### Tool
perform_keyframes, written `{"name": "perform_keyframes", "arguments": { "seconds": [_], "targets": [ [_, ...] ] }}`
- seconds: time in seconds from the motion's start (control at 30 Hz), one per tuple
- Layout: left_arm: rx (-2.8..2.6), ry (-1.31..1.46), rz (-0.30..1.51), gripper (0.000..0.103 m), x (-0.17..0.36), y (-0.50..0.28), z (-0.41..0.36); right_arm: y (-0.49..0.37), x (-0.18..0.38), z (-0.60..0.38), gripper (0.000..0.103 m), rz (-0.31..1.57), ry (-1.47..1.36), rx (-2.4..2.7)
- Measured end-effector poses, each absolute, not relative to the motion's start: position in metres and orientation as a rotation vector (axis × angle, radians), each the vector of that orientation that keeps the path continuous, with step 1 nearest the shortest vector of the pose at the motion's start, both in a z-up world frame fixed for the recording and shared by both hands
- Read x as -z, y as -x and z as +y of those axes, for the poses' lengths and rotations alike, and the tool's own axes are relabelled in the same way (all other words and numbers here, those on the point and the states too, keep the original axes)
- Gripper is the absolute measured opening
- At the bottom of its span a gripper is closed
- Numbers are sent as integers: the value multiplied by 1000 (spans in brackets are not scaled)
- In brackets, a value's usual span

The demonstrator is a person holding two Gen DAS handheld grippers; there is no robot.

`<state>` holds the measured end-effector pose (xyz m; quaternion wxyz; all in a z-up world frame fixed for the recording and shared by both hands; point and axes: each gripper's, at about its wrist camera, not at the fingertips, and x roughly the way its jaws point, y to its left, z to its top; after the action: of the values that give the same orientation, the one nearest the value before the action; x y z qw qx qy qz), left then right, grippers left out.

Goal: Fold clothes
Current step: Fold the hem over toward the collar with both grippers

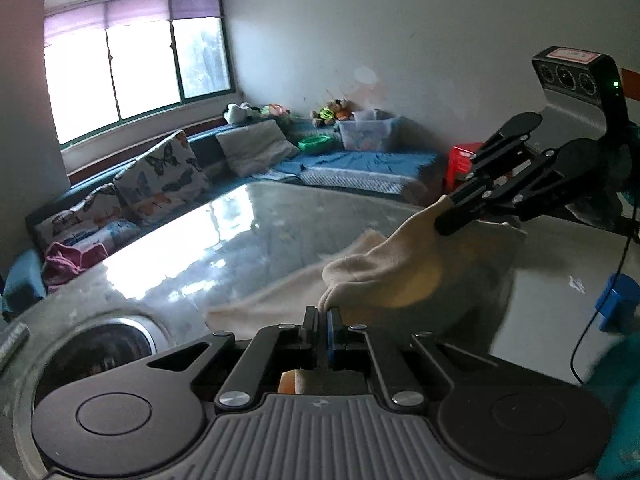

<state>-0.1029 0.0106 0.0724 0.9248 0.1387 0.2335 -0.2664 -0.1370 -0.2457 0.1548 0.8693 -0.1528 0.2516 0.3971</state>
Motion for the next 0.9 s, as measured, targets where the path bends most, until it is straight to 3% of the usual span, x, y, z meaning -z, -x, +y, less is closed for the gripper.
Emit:
{"name": "perform_keyframes", "arguments": {
  "seconds": [0.4,0.63,0.77,0.8,0.87,0.9],
  "targets": [
    [423,-249,578,5,-34,-42,-10,-3,-117,-236,7,591,264,-653],
    [363,-179,671,6,-3,-77,-5,-45,-75,-243,8,709,119,-575],
    [390,-153,673,10,-11,-70,3,-33,-75,-247,13,732,115,-636],
    [396,-144,675,15,-13,-68,5,-32,-73,-247,15,739,120,-649],
    [410,-126,678,19,-19,-64,7,-30,-71,-245,28,749,132,-666],
    [416,-116,680,29,-21,-62,9,-28,-70,-243,30,752,140,-668]
  ]
}}
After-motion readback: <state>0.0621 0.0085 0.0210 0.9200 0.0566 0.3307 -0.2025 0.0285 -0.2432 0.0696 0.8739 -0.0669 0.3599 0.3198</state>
